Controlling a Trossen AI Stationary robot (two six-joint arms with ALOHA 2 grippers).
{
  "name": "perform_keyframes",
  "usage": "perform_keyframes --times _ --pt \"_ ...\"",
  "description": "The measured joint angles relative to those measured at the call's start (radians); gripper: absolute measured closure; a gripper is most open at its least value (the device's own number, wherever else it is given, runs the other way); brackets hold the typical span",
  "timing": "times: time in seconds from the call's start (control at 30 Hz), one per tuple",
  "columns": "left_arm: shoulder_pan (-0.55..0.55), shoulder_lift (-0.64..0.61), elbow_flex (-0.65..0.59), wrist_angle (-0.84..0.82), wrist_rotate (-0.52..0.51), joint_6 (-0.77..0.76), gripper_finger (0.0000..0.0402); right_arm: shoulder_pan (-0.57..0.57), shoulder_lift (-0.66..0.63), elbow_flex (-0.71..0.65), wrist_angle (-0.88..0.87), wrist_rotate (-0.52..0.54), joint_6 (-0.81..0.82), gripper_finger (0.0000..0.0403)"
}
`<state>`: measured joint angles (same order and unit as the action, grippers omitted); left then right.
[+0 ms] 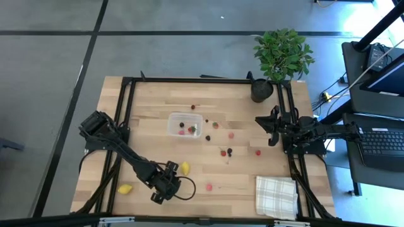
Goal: Pick and placing Produce into tupperware
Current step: Put the black cherry into the transparent bin
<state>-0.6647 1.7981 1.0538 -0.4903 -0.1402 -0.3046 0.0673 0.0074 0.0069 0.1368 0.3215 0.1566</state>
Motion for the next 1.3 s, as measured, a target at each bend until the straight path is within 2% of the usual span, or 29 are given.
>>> perform_keyframes --times 0.4,1.03,1.3 --pt "-0.003 0.036 0.002 0.016 0.033 -0.003 0.0189 0.000 0.000 0.000 -0.001 0.000 0.000 0.0352" --pt "-0.003 0.039 0.002 0.011 0.027 0.000 0.0190 0.000 0.000 0.000 -0.001 0.000 0.021 0.0352" --pt "-0.004 0.039 0.002 0.011 0.028 0.000 0.0235 0.000 0.000 0.000 -0.001 0.000 0.020 0.0352"
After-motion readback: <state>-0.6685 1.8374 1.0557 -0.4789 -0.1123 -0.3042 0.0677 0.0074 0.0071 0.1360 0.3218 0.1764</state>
